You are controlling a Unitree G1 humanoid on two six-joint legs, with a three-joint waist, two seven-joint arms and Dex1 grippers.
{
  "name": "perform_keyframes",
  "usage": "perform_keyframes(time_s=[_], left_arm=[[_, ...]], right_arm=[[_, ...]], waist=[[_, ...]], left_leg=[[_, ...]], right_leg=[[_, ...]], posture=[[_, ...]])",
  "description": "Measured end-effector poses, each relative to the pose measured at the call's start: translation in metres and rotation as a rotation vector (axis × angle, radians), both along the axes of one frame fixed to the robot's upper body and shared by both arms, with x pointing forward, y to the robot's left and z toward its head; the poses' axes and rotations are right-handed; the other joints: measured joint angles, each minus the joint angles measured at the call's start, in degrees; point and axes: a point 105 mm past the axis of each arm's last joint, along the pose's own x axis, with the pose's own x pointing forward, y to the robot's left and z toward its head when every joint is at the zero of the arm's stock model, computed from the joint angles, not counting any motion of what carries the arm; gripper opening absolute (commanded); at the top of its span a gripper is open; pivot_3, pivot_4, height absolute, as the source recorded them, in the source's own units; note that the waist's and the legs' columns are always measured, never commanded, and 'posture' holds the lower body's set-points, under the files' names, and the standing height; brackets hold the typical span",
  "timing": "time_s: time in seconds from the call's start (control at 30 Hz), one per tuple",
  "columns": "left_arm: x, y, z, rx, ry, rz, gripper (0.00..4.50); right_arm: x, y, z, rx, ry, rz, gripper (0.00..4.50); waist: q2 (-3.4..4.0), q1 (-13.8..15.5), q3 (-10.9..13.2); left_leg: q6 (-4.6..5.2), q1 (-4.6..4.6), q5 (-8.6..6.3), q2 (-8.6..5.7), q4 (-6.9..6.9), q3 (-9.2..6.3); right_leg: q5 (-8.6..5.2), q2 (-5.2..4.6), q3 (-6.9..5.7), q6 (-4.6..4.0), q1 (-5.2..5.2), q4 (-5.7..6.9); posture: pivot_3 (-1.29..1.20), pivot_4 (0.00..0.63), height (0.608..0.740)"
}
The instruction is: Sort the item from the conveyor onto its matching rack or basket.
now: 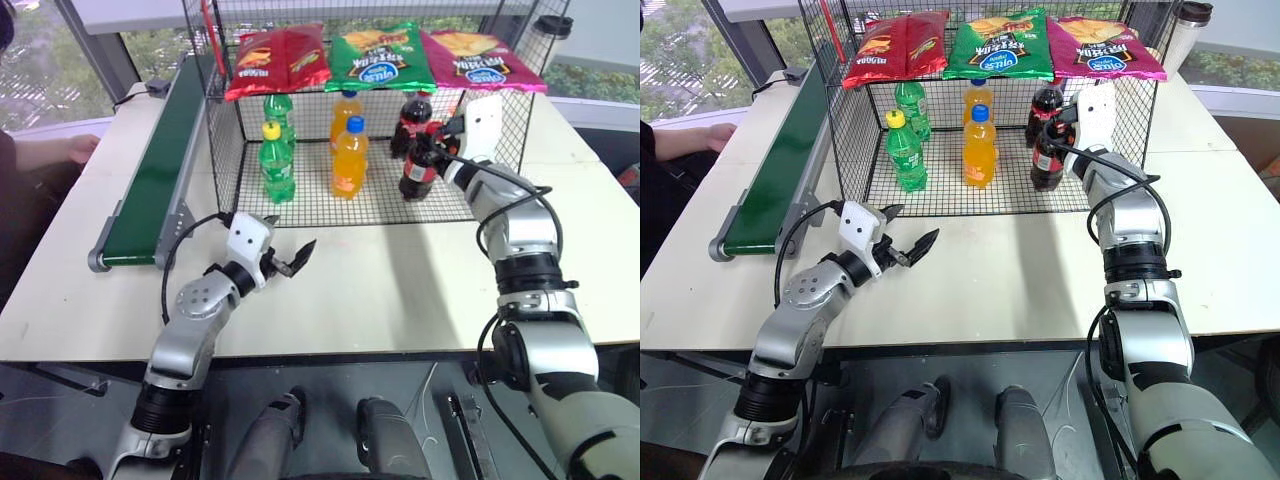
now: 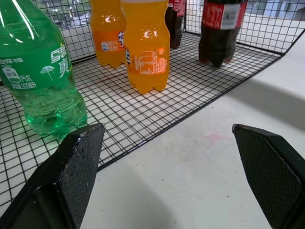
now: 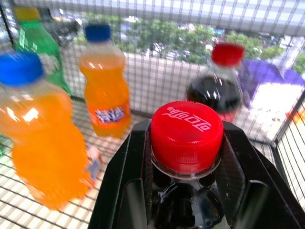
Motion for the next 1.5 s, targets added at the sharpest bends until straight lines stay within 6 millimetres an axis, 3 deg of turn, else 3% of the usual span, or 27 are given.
perform_keyframes(time_s=[0.23, 0.27, 0.43, 0.67, 0.83, 1.07, 1.23, 1.4, 1.5], left_arm=[[0.0, 0.0, 0.0, -0.001, 0.001, 0.0, 4.46], [0.0, 0.0, 0.0, -0.001, 0.001, 0.0, 4.5], [0.0, 0.0, -0.001, 0.0, 0.002, -0.001, 4.5], [0.0, 0.0, -0.001, 0.0, 0.002, -0.001, 4.5], [-0.001, -0.003, -0.002, 0.003, 0.004, -0.01, 4.5], [-0.004, -0.004, -0.006, 0.02, 0.006, -0.036, 4.5], [-0.008, -0.003, -0.012, 0.033, 0.008, -0.054, 4.5], [-0.009, -0.001, -0.014, 0.033, 0.008, -0.052, 4.5], [-0.008, 0.002, -0.018, -0.006, 0.07, -0.047, 4.5]], right_arm=[[0.002, -0.005, 0.001, -0.008, -0.002, -0.007, 1.16], [0.002, -0.006, 0.0, -0.005, -0.002, -0.007, 2.2], [0.002, -0.006, 0.011, 0.006, -0.033, 0.009, 4.47], [0.0, -0.003, 0.013, 0.001, -0.031, 0.03, 4.47], [-0.012, -0.006, 0.016, -0.034, -0.029, 0.044, 4.47], [-0.037, -0.015, -0.003, -0.026, 0.027, 0.067, 4.47], [-0.059, -0.02, -0.034, 0.098, 0.092, 0.112, 4.47], [-0.093, 0.009, -0.068, 0.142, 0.193, 0.296, 4.47], [-0.117, 0.04, -0.083, 0.178, 0.242, 0.432, 4.47]], waist=[[0.0, -0.02, 0.0], [0.0, -0.02, 0.0], [0.0, -0.06, 0.0], [0.01, -0.03, -0.01], [0.01, 0.17, -0.01], [0.02, 0.03, -0.03], [0.02, 0.1, -0.03], [0.06, -0.03, -0.06], [0.06, -0.08, -0.07]], left_leg=[[0.0, 0.01, 0.0, 0.0, 0.0, 0.0], [0.0, 0.01, 0.0, 0.0, 0.0, 0.0], [0.0, 0.03, 0.0, 0.0, 0.0, -0.01], [0.0, 0.03, 0.0, 0.0, 0.01, 0.0], [0.0, 0.03, 0.0, 0.0, 0.01, -0.02], [-0.01, 0.04, -0.01, 0.02, 0.02, -0.02], [-0.01, 0.04, -0.01, 0.02, 0.03, 0.0], [-0.05, 0.04, -0.04, 0.03, 0.03, -0.01], [-0.14, 0.06, -0.1, 0.08, 0.03, -0.03]], right_leg=[[0.0, 0.01, 0.0, 0.0, 0.0, 0.02], [0.0, 0.01, 0.01, 0.0, 0.0, 0.02], [0.0, 0.02, 0.01, 0.0, 0.02, 0.03], [0.0, 0.01, 0.01, 0.0, 0.02, 0.03], [0.0, 0.0, 0.02, 0.0, 0.02, 0.03], [-0.01, -0.06, 0.03, -0.01, 0.03, 0.04], [-0.01, -0.07, 0.04, -0.01, 0.04, 0.03], [-0.1, -0.08, 0.06, -0.14, 0.03, 0.04], [-0.17, -0.06, 0.06, -0.09, 0.04, 0.05]], posture=[[0.0, 0.15, 0.738], [0.0, 0.15, 0.738], [0.0, 0.15, 0.738], [0.0, 0.15, 0.738], [0.0, 0.15, 0.738], [0.0, 0.15, 0.738], [0.0, 0.15, 0.738], [0.0, 0.15, 0.738], [0.0, 0.15, 0.738]])
